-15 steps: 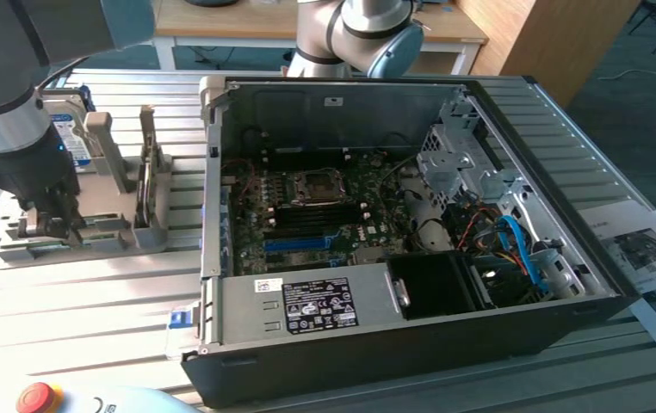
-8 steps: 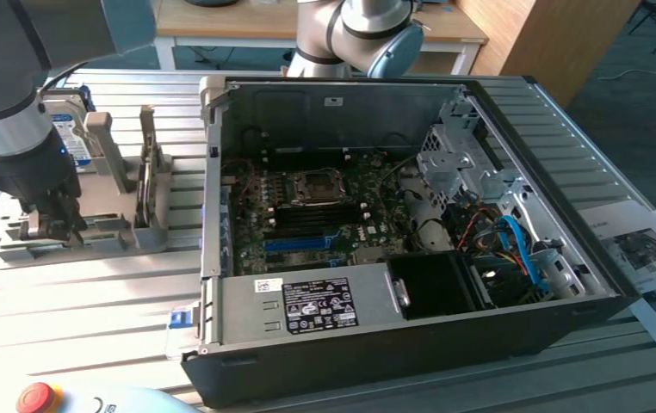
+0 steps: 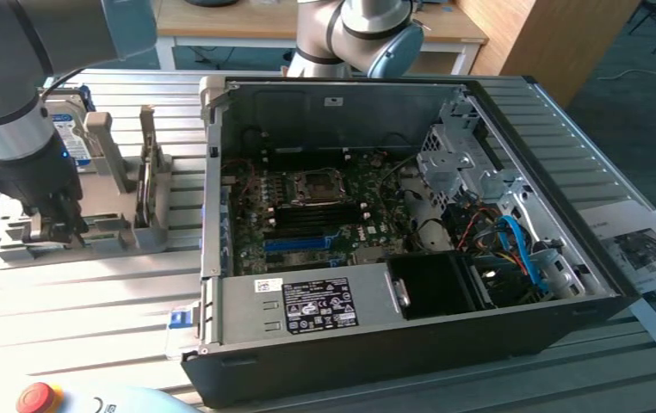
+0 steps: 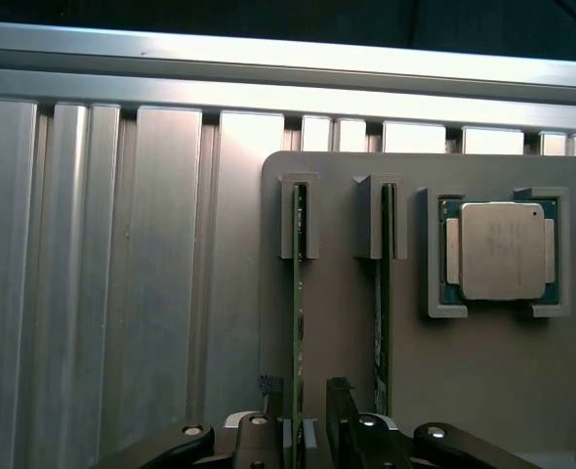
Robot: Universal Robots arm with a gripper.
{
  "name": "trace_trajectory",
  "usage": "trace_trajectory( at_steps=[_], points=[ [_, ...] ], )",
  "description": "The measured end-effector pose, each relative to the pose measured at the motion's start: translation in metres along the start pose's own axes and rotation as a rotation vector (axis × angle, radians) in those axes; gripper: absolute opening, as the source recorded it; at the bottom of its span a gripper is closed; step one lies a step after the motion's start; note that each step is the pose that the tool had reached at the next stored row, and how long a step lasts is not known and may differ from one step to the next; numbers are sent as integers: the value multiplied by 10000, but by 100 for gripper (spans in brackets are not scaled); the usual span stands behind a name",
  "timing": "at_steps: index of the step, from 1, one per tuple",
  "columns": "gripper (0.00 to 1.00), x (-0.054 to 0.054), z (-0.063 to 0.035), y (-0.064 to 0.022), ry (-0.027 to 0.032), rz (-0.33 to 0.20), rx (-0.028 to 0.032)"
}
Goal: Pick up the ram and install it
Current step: 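Pick up the ram and move it above insertion slot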
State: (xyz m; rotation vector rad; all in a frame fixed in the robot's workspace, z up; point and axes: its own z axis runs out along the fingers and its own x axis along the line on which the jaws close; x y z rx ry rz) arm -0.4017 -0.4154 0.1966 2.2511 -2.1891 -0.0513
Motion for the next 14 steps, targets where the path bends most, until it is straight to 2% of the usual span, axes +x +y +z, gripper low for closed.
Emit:
trace_trajectory(
  at_steps=[14],
  points=[
    [31,-1,-33,0,0,0,3]
  ],
)
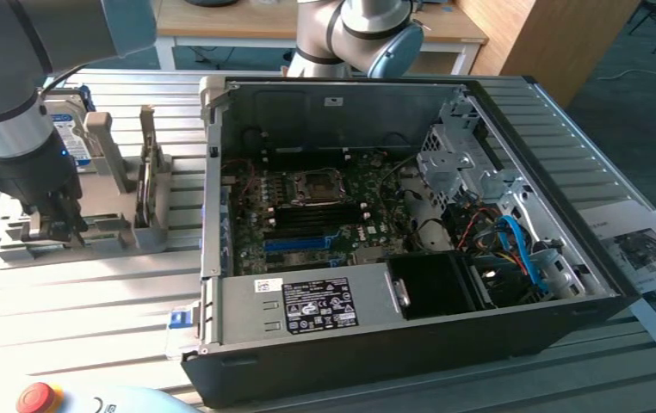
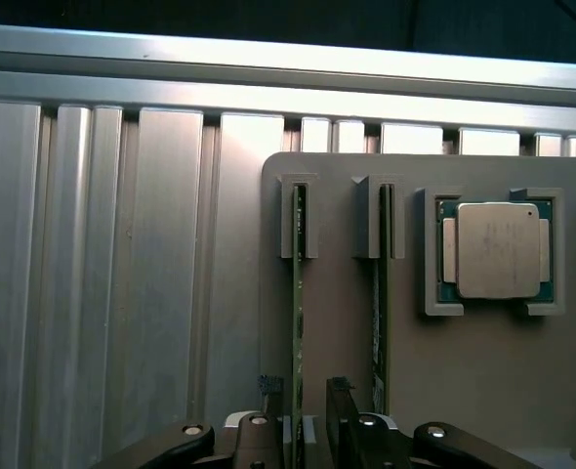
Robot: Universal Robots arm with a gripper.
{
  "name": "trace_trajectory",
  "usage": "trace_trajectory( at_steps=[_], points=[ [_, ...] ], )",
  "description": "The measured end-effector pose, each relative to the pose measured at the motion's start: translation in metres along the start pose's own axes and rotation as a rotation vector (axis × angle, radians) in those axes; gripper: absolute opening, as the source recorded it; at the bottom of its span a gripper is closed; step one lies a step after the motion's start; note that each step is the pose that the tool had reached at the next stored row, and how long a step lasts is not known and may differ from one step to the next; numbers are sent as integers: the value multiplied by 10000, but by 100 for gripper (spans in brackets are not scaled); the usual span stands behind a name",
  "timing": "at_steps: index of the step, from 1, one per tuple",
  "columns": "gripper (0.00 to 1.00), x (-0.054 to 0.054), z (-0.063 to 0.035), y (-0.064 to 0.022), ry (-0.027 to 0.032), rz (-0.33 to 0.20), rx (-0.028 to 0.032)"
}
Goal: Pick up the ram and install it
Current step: 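Pick up the ram and move it above insertion slot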
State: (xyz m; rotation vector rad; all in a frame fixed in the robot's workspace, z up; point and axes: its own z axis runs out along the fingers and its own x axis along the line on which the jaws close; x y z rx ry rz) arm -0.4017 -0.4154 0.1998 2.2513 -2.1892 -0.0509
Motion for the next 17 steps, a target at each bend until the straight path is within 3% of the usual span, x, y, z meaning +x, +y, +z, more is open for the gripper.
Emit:
trace_trajectory(
  at_steps=[11,13,14,17],
  points=[
    [31,-1,-2,1,2,0,-3],
    [30,-1,-2,1,2,0,-2],
    [23,-1,-2,0,2,0,-2],
    [23,-1,-2,1,2,1,-3]
  ],
)
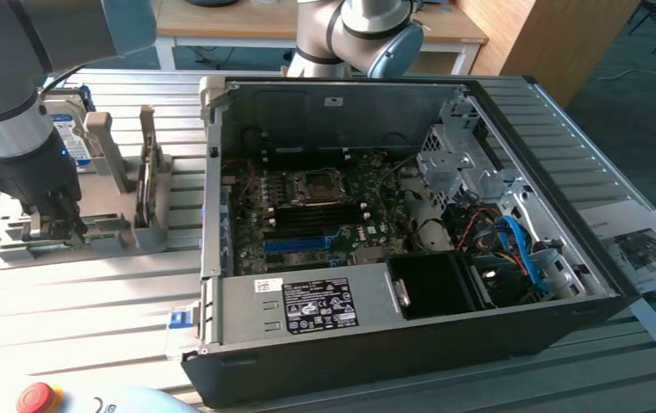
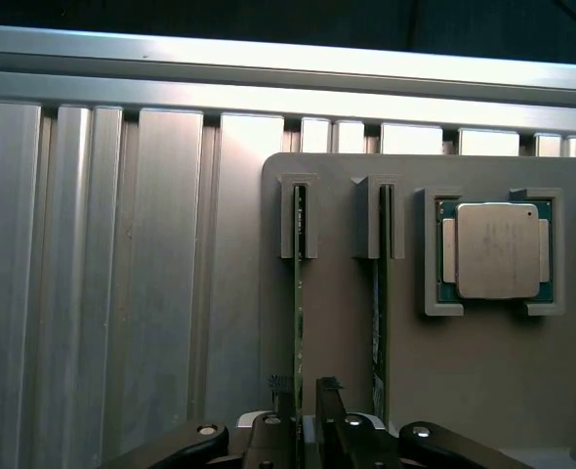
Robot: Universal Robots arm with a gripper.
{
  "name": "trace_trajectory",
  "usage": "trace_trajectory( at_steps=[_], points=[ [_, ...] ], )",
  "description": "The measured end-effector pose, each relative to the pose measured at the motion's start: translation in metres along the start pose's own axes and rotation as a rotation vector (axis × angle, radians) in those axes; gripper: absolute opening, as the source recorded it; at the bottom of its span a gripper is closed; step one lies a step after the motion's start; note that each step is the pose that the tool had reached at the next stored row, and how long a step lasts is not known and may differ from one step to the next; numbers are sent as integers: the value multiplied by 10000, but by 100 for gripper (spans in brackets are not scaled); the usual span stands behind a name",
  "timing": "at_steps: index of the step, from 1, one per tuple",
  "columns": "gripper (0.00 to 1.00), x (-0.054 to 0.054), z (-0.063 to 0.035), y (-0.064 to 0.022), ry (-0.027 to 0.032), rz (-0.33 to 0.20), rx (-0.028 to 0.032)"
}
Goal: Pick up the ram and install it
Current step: 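Pick up the ram and move it above insertion slot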
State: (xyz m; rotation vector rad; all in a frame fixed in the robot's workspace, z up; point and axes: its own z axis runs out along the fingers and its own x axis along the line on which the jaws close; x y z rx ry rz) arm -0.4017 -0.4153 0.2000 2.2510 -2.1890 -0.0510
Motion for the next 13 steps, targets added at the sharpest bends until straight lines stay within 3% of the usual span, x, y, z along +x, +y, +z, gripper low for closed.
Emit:
trace_trajectory(
  at_steps=[13],
  points=[
    [23,24,-1,0,-1,0,2]
  ],
)
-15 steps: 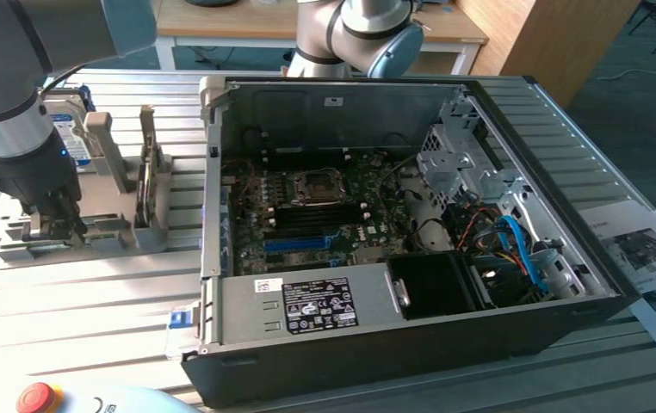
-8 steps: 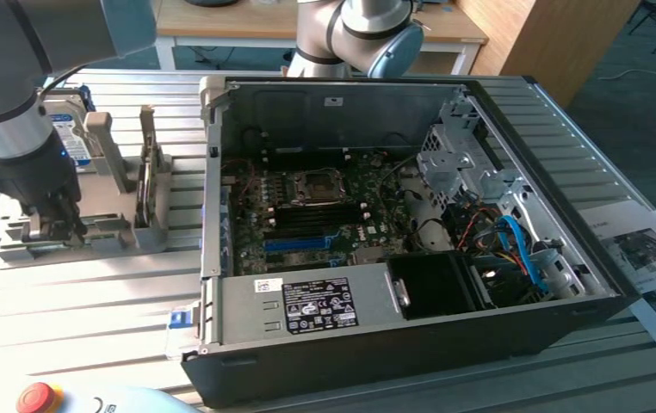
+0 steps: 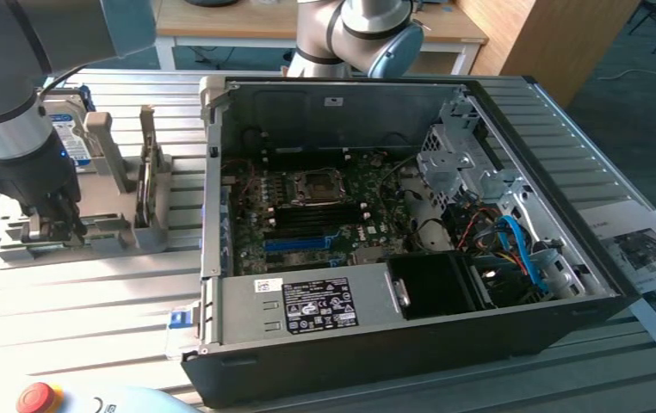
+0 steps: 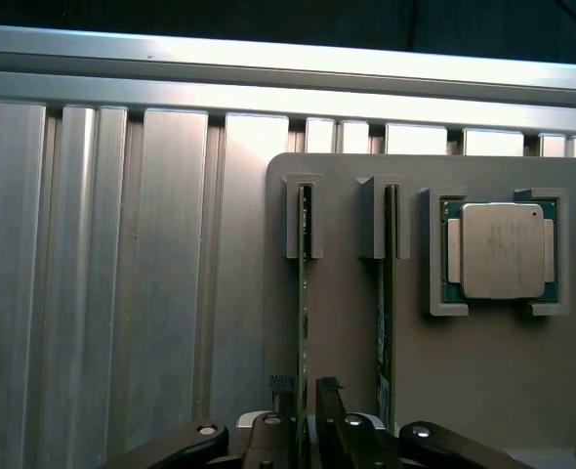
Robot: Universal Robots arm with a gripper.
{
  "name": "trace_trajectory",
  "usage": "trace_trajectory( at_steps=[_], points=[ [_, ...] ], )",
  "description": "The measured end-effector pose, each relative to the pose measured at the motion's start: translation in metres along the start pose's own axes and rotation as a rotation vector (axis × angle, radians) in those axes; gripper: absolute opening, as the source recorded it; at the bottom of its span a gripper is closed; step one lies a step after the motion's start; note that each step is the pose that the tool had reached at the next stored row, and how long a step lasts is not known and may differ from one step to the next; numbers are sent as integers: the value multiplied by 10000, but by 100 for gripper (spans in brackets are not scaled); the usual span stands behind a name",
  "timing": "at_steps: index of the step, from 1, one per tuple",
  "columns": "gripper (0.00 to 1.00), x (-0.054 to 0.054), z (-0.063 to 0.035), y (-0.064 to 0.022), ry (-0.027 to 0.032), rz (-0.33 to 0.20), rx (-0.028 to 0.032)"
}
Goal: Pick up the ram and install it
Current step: 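Pick up the ram and move it above insertion slot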
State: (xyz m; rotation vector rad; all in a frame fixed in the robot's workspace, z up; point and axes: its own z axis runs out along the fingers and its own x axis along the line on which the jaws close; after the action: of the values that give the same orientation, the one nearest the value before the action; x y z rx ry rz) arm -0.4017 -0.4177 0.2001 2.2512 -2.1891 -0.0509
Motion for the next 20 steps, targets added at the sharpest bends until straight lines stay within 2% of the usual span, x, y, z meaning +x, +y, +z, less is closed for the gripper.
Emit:
trace_trajectory(
  at_steps=[20],
  points=[
    [23,0,-9,0,3,0,-2]
  ],
)
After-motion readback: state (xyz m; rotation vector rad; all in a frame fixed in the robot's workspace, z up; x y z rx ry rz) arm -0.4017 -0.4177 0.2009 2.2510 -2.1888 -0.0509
